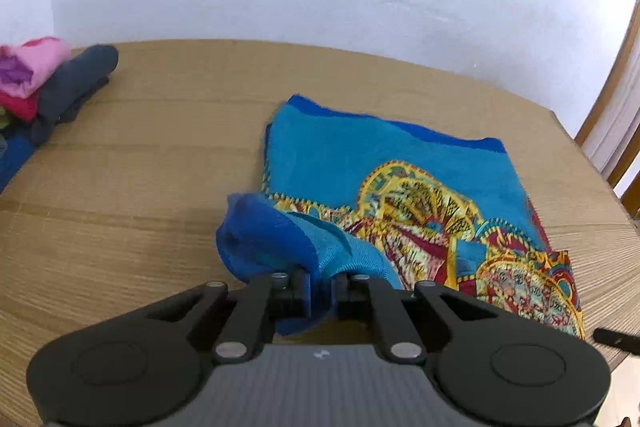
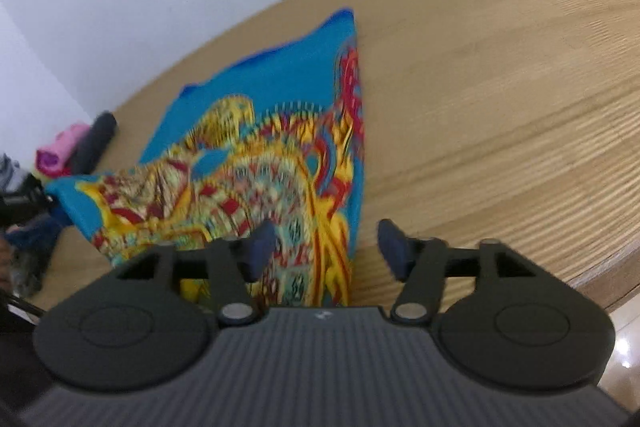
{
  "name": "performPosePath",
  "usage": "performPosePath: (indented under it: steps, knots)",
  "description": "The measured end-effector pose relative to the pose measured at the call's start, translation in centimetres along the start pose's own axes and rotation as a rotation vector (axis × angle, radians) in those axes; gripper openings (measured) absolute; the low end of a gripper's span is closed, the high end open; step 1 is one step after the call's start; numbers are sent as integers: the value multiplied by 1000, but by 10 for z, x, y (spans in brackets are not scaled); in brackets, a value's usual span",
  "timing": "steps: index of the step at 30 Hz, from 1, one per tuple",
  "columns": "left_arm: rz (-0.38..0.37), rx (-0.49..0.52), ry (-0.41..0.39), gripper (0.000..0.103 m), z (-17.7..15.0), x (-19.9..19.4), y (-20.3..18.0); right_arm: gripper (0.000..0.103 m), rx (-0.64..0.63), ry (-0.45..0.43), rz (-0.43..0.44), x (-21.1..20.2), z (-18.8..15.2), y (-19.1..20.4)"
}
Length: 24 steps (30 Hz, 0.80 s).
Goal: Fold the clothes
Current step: 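Grasp the scarf's blue edge with the left gripper while the right gripper grasps a corner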
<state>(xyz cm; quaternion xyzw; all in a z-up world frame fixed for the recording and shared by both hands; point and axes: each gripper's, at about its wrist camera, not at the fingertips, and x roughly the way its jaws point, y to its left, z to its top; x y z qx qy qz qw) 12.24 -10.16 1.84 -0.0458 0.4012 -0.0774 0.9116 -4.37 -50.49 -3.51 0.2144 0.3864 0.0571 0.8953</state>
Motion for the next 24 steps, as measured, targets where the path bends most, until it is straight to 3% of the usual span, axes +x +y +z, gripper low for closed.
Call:
performPosePath:
  steps: [2,3,4,5,6,11,16,20,24]
  knots:
    - [-2,-4,6,9,-6,0,3,60,-42,36,-14,18,-8,11]
    - [-2,-6,9,9,-9,0,5,52,-60,41,-10,24,-10,16]
    - [-3,-7,12,9,-12,0,7,29,-70,32,6,29,-11,18]
    - [-9,-14,15,9,-14,-1,9,14,-79,23,22,33,-11,21]
    - [-26,-29,13,9,-15,-5,11,10,-54,10,50,32,-10,20]
    - [-103,-80,-41,9,-10,-39,20,9,196,-80,232,-4,1,1]
    - [-123,-102,-84,9,9,-49,12,9,358,-139,320,-8,29,-5]
    - [-61,-112,-65,9,32,-21,5,9,485,-176,380,-6,53,-11]
    - [28,-97,-49,10,66,20,-4,9,571,-154,353,27,84,-24]
